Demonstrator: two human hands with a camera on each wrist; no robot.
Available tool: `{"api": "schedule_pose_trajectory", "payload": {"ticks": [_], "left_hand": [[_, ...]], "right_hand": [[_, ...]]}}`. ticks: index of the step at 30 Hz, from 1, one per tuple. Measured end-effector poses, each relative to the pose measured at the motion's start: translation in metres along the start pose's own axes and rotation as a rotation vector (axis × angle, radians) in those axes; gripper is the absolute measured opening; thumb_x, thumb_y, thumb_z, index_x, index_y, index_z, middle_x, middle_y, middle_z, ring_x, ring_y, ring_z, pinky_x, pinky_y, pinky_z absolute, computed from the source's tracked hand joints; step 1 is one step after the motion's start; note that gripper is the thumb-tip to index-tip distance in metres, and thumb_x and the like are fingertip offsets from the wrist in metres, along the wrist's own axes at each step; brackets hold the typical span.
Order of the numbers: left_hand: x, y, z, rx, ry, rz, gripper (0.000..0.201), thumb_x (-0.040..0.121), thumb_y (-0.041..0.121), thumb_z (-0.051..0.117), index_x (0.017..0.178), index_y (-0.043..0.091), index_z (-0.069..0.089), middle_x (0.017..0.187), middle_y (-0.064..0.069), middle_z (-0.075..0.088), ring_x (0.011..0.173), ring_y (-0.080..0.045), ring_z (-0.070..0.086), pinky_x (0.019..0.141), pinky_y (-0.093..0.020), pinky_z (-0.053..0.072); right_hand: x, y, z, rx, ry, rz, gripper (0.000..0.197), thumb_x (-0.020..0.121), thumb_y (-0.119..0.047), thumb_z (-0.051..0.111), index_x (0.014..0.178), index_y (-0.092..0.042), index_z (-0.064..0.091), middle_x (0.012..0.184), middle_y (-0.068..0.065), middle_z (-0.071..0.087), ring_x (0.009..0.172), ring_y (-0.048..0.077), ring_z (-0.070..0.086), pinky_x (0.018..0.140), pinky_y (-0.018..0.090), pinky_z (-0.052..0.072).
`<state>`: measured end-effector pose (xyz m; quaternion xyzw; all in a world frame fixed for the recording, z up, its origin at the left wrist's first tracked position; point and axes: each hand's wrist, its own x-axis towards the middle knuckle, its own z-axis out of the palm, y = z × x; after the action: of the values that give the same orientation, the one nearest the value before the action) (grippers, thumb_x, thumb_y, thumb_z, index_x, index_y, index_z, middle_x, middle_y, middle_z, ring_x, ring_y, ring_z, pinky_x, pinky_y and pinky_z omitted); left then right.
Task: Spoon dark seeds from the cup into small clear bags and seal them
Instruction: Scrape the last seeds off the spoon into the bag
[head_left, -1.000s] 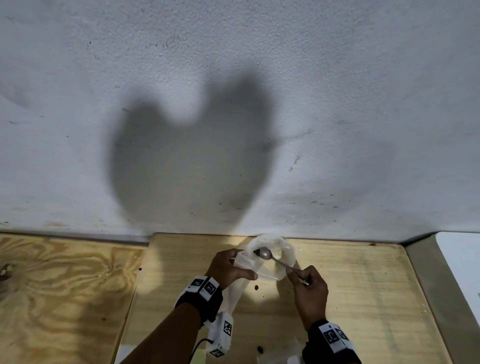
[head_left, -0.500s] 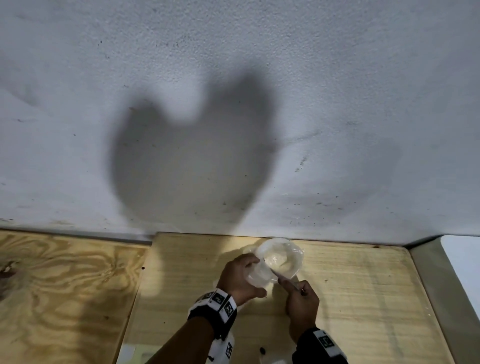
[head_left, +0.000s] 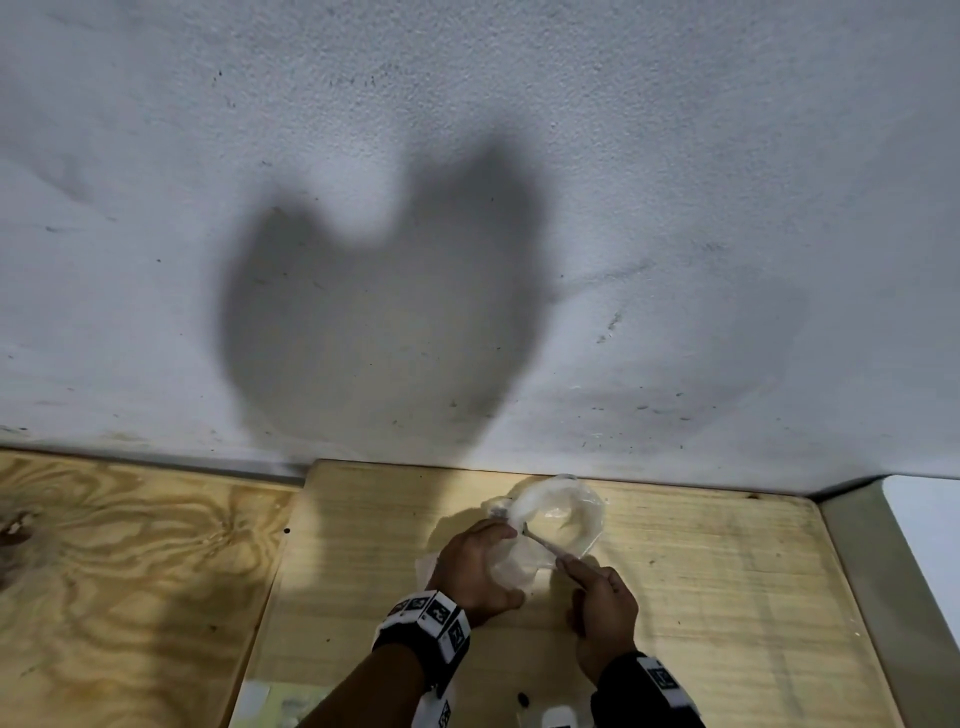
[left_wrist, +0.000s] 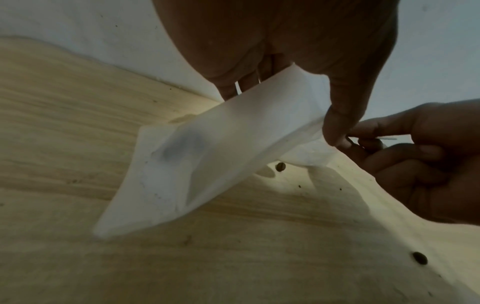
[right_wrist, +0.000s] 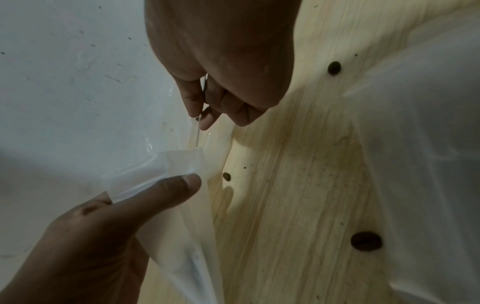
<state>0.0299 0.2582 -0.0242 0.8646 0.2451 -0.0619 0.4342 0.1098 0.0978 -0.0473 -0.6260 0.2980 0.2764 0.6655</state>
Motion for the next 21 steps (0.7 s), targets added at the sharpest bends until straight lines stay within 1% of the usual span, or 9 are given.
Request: {"api": "schedule_pose_trajectory", "payload": {"ticks": [4, 7, 10, 12, 14, 16, 18, 19, 21], "left_hand": [[0.002, 0.0, -0.003, -0.072, 0.002, -0.051, 0.08, 0.048, 0.045, 0.083, 0.123, 0.03, 0.061, 0.129, 0.016, 0.055, 0.116, -0.005, 0.053, 0.098, -0.024, 0.047], [0.004, -0.001, -0.002, -0.152, 0.009, -0.089, 0.081, 0.041, 0.046, 0.083, 0.118, 0.03, 0.064, 0.124, 0.017, 0.058, 0.111, -0.005, 0.056, 0.093, -0.024, 0.051], [0.006, -0.002, -0.003, -0.285, 0.027, -0.153, 0.083, 0.037, 0.041, 0.089, 0.115, 0.029, 0.064, 0.115, 0.012, 0.064, 0.105, -0.007, 0.062, 0.088, -0.026, 0.055], [0.011, 0.0, -0.008, -0.338, 0.025, -0.198, 0.083, 0.039, 0.035, 0.092, 0.117, 0.027, 0.064, 0.112, 0.01, 0.067, 0.1, -0.007, 0.064, 0.087, -0.029, 0.056], [0.015, 0.004, -0.014, -0.371, 0.033, -0.232, 0.08, 0.044, 0.032, 0.094, 0.118, 0.027, 0.064, 0.111, 0.012, 0.067, 0.1, -0.007, 0.064, 0.086, -0.026, 0.055], [0.017, 0.007, -0.019, -0.39, 0.041, -0.252, 0.074, 0.05, 0.031, 0.093, 0.118, 0.028, 0.063, 0.109, 0.015, 0.064, 0.1, -0.005, 0.062, 0.082, -0.019, 0.051], [0.019, 0.009, -0.022, -0.412, 0.045, -0.256, 0.065, 0.053, 0.028, 0.093, 0.112, 0.026, 0.066, 0.104, 0.016, 0.066, 0.093, 0.0, 0.062, 0.073, -0.009, 0.046], [0.019, 0.01, -0.023, -0.425, 0.039, -0.262, 0.061, 0.053, 0.026, 0.093, 0.108, 0.024, 0.068, 0.101, 0.015, 0.068, 0.089, 0.003, 0.063, 0.068, -0.006, 0.045], [0.019, 0.012, -0.024, -0.443, 0.018, -0.266, 0.056, 0.052, 0.026, 0.094, 0.103, 0.024, 0.071, 0.098, 0.011, 0.072, 0.085, 0.002, 0.066, 0.065, -0.007, 0.046]], "right_hand": [[-0.002, -0.006, -0.001, -0.005, 0.018, 0.017, 0.042, 0.074, -0.003, 0.08, 0.061, -0.018, 0.044, 0.052, 0.003, 0.035, 0.042, 0.015, 0.025, 0.039, 0.023, 0.021], [-0.001, -0.009, -0.004, 0.003, 0.041, 0.019, 0.04, 0.074, -0.003, 0.08, 0.061, -0.017, 0.045, 0.053, 0.003, 0.036, 0.042, 0.015, 0.025, 0.038, 0.024, 0.021], [-0.001, -0.013, -0.007, -0.009, 0.065, 0.014, 0.039, 0.073, -0.005, 0.081, 0.064, -0.017, 0.046, 0.054, 0.004, 0.035, 0.043, 0.016, 0.025, 0.039, 0.025, 0.02], [0.0, -0.018, -0.009, -0.022, 0.086, -0.001, 0.035, 0.074, -0.005, 0.081, 0.066, -0.016, 0.049, 0.054, 0.004, 0.036, 0.044, 0.016, 0.027, 0.041, 0.026, 0.022], [0.001, -0.023, -0.01, -0.029, 0.115, -0.029, 0.029, 0.075, -0.006, 0.079, 0.07, -0.013, 0.052, 0.056, 0.004, 0.037, 0.046, 0.017, 0.029, 0.044, 0.027, 0.024], [0.004, -0.026, -0.01, -0.032, 0.153, -0.062, 0.025, 0.076, -0.007, 0.08, 0.073, -0.012, 0.056, 0.059, 0.005, 0.038, 0.047, 0.018, 0.03, 0.046, 0.028, 0.025], [0.005, -0.03, -0.009, -0.025, 0.185, -0.087, 0.021, 0.074, -0.009, 0.081, 0.078, -0.01, 0.06, 0.059, 0.006, 0.038, 0.045, 0.018, 0.03, 0.046, 0.027, 0.026], [0.006, -0.031, -0.008, -0.021, 0.197, -0.092, 0.02, 0.074, -0.009, 0.081, 0.081, -0.008, 0.063, 0.059, 0.006, 0.039, 0.044, 0.018, 0.029, 0.045, 0.027, 0.026], [0.005, -0.034, -0.007, -0.018, 0.209, -0.097, 0.02, 0.074, -0.011, 0.081, 0.083, -0.006, 0.065, 0.058, 0.007, 0.039, 0.045, 0.019, 0.029, 0.043, 0.027, 0.026]]}}
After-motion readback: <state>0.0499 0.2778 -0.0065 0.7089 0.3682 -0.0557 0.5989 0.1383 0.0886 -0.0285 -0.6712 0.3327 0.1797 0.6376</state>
